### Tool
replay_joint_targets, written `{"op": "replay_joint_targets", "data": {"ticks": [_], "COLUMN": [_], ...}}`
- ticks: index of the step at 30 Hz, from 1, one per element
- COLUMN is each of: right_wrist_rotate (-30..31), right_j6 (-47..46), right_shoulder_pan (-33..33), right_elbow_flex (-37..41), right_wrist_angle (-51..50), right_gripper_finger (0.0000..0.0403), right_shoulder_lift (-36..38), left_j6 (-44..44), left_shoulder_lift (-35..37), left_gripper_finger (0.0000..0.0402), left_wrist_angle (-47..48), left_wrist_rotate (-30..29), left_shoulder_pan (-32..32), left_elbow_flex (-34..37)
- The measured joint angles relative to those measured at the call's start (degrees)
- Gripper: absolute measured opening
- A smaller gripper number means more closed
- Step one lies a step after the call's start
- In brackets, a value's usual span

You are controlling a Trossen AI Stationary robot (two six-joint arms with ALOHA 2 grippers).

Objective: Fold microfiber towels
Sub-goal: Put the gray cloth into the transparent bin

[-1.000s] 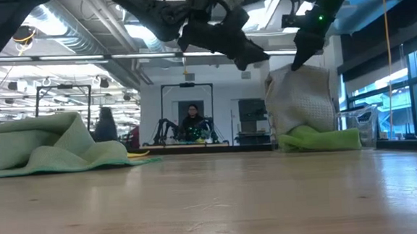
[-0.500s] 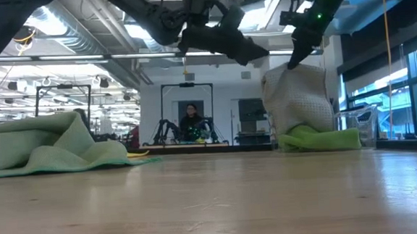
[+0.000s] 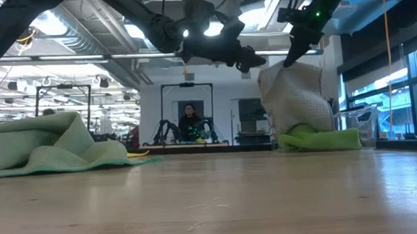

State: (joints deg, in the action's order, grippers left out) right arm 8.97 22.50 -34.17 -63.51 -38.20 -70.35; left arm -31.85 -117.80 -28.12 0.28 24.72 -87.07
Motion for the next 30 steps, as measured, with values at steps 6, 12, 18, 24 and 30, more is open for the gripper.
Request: {"op": "replay_joint_targets", "data": {"ticks": [6,12,18,24,30], "right_wrist_rotate": [-0.1,0.0,-0.1,-2.2,-2.8], "right_j6": [0.1,0.2,0.2,0.3,1.7], "right_shoulder_pan": [0.0,0.0,0.0,0.0,0.0], "right_elbow_flex": [0.0,0.0,0.0,0.0,0.0], "right_wrist_angle": [0.2,0.4,1.1,1.0,0.9], "right_gripper_finger": [0.0018,0.0018,0.0018,0.0019,0.0019], "right_shoulder_lift": [0.0,0.0,0.0,0.0,0.0], "left_j6": [6.0,7.7,7.1,1.6,1.3], "left_shoulder_lift": [0.0,-0.1,-3.3,-4.9,-4.9], "left_gripper_finger": [0.0207,0.0207,0.0207,0.0207,0.0207], "left_wrist_angle": [0.3,0.1,-0.4,-0.4,-0.4], "left_wrist_rotate": [6.2,11.5,11.8,0.3,0.4], "left_shoulder_pan": [0.5,-0.5,-2.3,-2.7,-1.8], "left_elbow_flex": [0.0,0.0,-1.6,-2.8,-2.8]}}
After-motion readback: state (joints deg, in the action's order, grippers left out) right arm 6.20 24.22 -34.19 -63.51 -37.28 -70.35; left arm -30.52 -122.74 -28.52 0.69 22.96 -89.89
